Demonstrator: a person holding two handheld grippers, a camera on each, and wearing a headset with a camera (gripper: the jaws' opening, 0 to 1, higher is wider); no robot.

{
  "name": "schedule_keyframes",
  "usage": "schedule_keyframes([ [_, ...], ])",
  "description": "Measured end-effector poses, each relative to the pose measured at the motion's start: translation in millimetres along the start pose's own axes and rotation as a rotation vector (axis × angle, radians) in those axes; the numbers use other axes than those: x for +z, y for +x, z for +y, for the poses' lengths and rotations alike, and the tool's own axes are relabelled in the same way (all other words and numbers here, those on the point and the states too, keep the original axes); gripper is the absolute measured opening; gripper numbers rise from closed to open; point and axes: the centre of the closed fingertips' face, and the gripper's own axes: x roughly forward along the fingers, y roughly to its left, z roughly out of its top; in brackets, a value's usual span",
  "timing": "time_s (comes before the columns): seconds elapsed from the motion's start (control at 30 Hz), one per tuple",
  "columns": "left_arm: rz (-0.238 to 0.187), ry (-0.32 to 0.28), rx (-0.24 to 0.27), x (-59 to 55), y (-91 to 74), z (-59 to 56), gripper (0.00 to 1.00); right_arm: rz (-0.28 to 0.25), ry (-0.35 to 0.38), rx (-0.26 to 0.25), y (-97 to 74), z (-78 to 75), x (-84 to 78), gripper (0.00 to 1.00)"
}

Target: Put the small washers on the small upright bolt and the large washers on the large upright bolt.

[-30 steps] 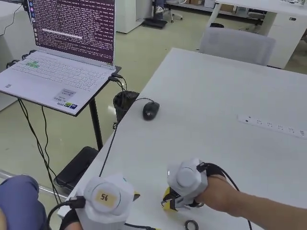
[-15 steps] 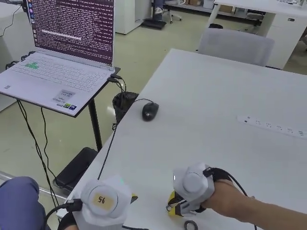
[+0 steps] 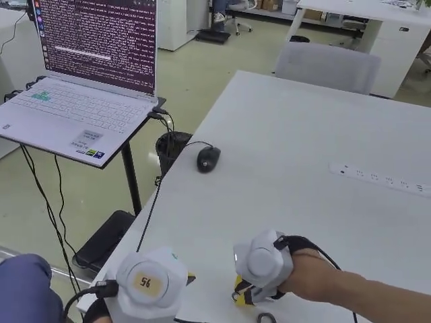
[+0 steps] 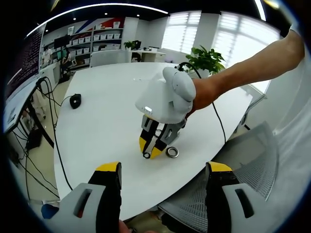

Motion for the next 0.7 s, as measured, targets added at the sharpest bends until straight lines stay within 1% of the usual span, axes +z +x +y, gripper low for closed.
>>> schedule_keyframes([
  [0.1, 0.0, -0.004, 0.002, -1.1, -0.4, -0.5, 0.7, 0.001, 0.016, -0.011, -1.6, 0.6, 0.4, 0.15],
  [0.2, 0.001, -0.008, 0.005, -2.3, -1.1, -0.4, 0.7, 0.005, 0.035, -0.02, -2.3, -1.1, -2.9, 0.14],
  [0.3, 0.001, -0.013, 0.008, -3.7, -1.6, 0.8, 0.7, -0.002, 0.078, -0.036, -4.1, -4.0, -8.9, 0.14],
  [0.37, 0.0, -0.015, 0.009, -3.7, -2.0, 0.9, 0.7, -0.017, 0.123, -0.043, -5.5, -4.2, -12.6, 0.14],
  [0.4, 0.0, -0.015, 0.009, -3.8, -2.1, 1.0, 0.7, -0.02, 0.134, -0.05, -6.4, -4.6, -16.2, 0.14],
  [0.6, 0.0, -0.015, 0.008, -3.0, -0.8, 1.7, 0.7, -0.03, 0.198, -0.076, -13.5, 0.5, -29.2, 0.14],
  [0.7, 0.0, -0.01, 0.005, -1.8, 1.1, 1.3, 0.7, -0.052, 0.272, -0.091, -18.1, 2.8, -36.2, 0.14],
])
